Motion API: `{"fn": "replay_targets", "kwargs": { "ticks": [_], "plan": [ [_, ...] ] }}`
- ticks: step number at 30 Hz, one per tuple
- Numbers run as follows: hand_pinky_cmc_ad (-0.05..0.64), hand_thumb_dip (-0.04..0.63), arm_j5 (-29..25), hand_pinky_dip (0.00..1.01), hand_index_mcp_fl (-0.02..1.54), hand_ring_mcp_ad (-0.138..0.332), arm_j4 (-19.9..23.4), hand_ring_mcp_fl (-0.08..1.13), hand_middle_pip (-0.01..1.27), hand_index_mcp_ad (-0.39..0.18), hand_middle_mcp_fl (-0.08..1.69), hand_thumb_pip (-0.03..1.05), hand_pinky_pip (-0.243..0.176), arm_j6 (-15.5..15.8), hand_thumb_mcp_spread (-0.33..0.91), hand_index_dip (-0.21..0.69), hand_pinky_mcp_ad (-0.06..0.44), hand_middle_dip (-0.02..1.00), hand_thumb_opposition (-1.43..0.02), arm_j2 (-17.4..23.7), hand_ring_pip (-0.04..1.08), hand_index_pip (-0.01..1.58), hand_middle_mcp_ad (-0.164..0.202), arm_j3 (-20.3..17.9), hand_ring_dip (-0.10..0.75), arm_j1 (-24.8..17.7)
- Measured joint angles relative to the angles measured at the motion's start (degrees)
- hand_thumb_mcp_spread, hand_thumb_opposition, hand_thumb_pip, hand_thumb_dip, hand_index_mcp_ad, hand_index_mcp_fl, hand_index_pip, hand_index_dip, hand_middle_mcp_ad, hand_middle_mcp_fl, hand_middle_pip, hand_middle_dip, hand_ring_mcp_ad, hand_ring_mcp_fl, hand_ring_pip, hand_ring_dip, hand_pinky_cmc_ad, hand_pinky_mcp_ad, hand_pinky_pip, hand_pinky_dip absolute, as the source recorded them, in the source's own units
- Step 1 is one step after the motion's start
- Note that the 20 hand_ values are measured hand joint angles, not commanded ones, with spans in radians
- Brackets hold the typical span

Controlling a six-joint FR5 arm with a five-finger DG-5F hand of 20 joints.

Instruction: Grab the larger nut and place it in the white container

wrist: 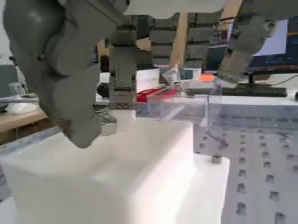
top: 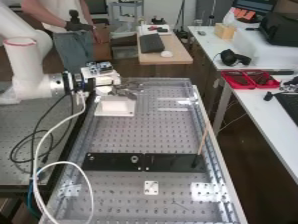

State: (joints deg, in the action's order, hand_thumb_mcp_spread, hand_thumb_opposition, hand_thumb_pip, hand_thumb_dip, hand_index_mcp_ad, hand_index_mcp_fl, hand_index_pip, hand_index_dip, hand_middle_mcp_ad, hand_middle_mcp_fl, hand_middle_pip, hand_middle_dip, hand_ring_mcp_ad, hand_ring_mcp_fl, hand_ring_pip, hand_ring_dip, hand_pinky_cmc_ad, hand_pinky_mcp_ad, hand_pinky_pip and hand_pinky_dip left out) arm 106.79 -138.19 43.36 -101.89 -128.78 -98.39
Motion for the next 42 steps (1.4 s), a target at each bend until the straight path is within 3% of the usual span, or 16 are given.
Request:
{"fn": "replay_targets", "kwargs": {
  "ticks": [4, 7, 10, 12, 21, 29, 38, 42],
  "plan": [
    [0.347, 0.204, -1.68, 0.65, 0.28, 0.136, -1.70, 0.00, 0.12, -0.129, -0.01, 0.72, -0.094, 0.47, 0.32, 0.065, 0.295, 0.19, -0.87, -0.44, 0.17, 1.53, 0.068, -0.04, 0.136, -0.53],
    [0.347, 0.206, -2.60, 0.65, 0.12, 0.138, -1.92, 0.00, 0.12, -0.152, -0.01, 0.74, -0.094, 0.31, 0.34, 0.070, 0.291, 0.19, -0.87, -0.38, 0.17, 1.53, 0.070, -0.12, 0.138, -0.78],
    [0.347, 0.206, -3.14, 0.67, 0.01, 0.138, -1.89, 0.00, 0.12, -0.166, -0.01, 0.80, -0.094, -0.33, 0.35, 0.005, 0.291, 0.19, -0.87, 0.06, 0.17, 1.38, 0.066, -0.26, 0.136, -0.76],
    [0.347, 0.208, -3.20, 0.68, 0.00, 0.138, -1.92, 0.00, 0.12, -0.166, -0.01, 0.80, -0.091, -0.68, 0.33, -0.030, 0.291, 0.19, -0.87, 0.50, 0.18, 1.28, 0.070, -0.30, 0.136, -0.63],
    [0.349, 0.208, -3.02, 0.73, 0.00, 0.138, -4.25, 0.00, 0.12, -0.166, -0.01, 0.80, -0.091, -1.98, 0.29, -0.120, 0.295, 0.19, -0.87, 6.45, 0.18, 1.16, 0.070, 1.02, 0.120, 1.94],
    [0.351, 0.204, -2.99, 0.73, 0.00, 0.136, -11.44, 0.00, 0.12, -0.173, -0.01, 0.80, -0.094, -2.28, 0.27, -0.120, 0.295, 0.20, -0.86, 14.84, 0.17, 1.08, 0.068, 8.49, 0.124, 8.96],
    [0.358, 0.204, -2.61, 0.73, 0.00, 0.141, -21.60, 0.01, 0.12, -0.166, -0.01, 0.73, -0.096, -1.99, 0.23, -0.117, 0.291, 0.22, -0.83, 13.96, 0.13, 0.75, 0.070, 18.66, 0.124, 16.99],
    [0.360, 0.204, -4.55, 0.73, 0.01, 0.143, -22.83, 0.01, 0.12, -0.164, -0.01, 0.67, -0.096, -2.09, 0.19, -0.099, 0.297, 0.24, -0.82, 13.07, 0.14, 0.62, 0.066, 20.19, 0.126, 17.89]
  ]
}}
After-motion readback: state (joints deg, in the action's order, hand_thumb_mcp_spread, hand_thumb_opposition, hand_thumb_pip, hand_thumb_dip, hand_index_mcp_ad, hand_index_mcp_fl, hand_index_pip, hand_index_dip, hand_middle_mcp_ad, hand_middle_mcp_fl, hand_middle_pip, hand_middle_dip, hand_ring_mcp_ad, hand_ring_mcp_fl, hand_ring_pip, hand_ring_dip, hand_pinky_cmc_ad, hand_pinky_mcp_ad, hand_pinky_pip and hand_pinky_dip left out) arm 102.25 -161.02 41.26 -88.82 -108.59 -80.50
